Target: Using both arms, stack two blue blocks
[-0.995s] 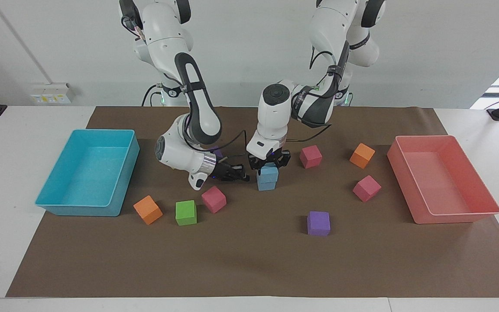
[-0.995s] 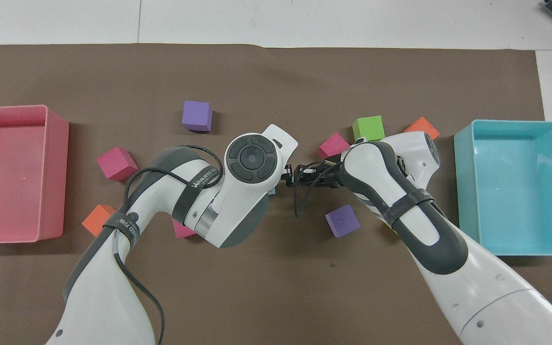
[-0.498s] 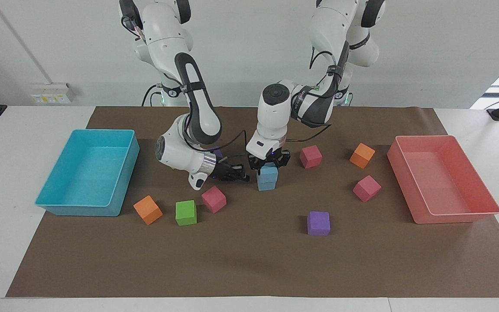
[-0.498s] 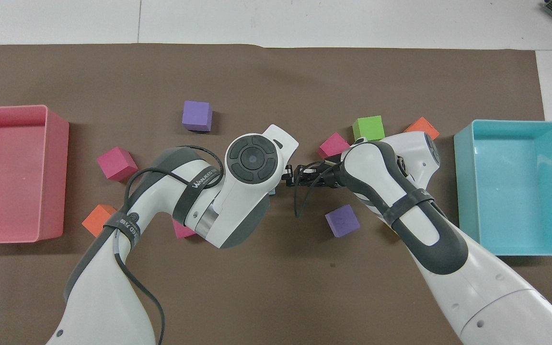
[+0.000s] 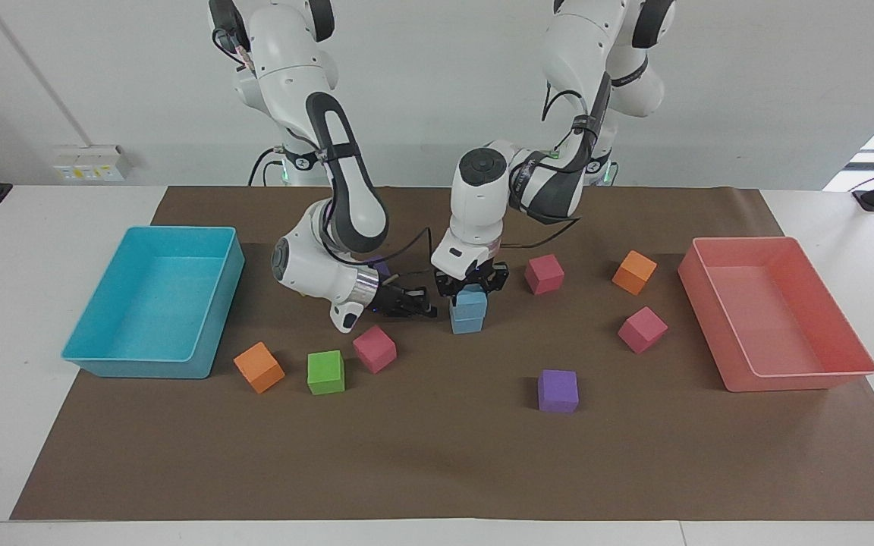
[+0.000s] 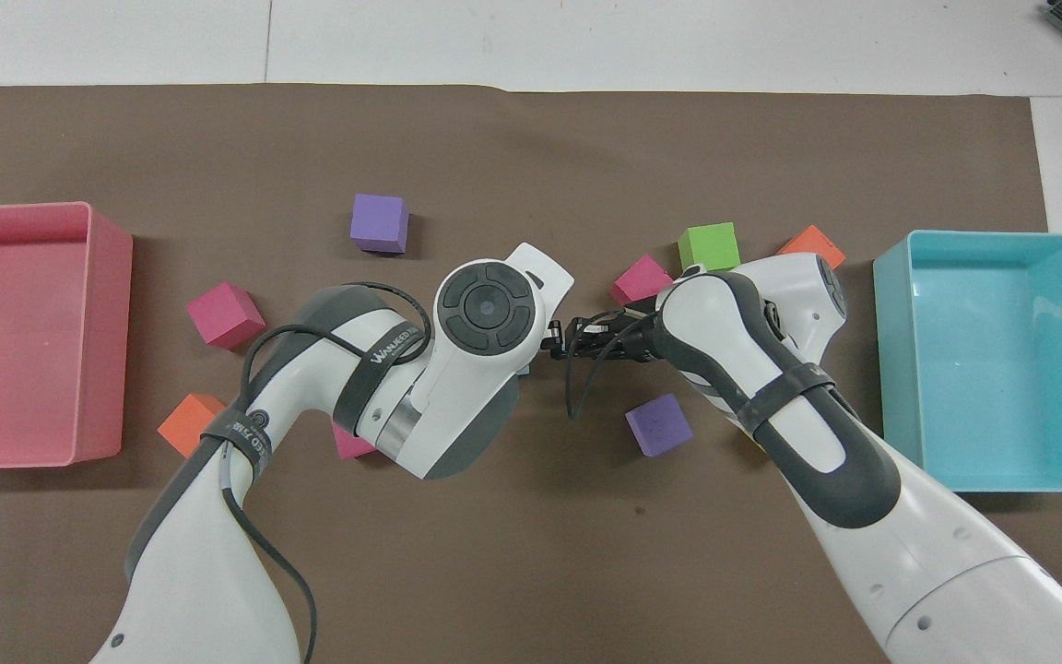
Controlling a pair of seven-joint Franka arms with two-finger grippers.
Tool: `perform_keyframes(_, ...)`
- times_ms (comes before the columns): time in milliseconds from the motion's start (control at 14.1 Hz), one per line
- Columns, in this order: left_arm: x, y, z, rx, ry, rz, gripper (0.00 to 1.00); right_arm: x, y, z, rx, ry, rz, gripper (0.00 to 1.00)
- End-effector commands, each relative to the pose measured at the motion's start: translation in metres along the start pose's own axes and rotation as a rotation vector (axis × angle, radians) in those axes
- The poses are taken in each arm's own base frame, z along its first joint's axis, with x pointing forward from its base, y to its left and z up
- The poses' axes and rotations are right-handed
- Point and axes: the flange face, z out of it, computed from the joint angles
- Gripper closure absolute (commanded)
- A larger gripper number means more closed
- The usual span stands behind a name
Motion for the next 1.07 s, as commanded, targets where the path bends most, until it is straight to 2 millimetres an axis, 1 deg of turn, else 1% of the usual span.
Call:
perform_keyframes(0,-0.0056,-0.0033,0.0005,0.025,-0.001,0.01,0.83,-0.0027,0.0031,-0.0022,0.027,0.012,-0.011,1.0)
perform_keyframes(213,-0.0049,-0.0025,-0.0014,0.023,0.002,0.01,0.83,-0.0027,0.0031,-0.0023,0.027,0.012,-0.013,1.0)
perform_keyframes(355,-0.0045,-0.0021,-0.002,0.019,0.006,0.01,0.81,-0.0025,0.0032,-0.0024,0.026,0.014,-0.011,1.0)
perform_keyframes(569,-0.0041,-0.0017,-0.0028,0.017,0.009,0.01,0.8,-0.0029,0.0026,-0.0017,0.026,0.012,-0.012,1.0)
perform_keyframes(853,-0.0029,-0.002,-0.0033,0.012,0.013,0.01,0.75,-0.0022,0.0025,-0.0027,0.026,0.014,-0.012,1.0)
perform_keyframes(995,-0.0027,-0.0019,-0.0044,0.01,0.015,0.01,0.74,-0.0025,0.0032,-0.0024,0.026,0.014,-0.011,1.0)
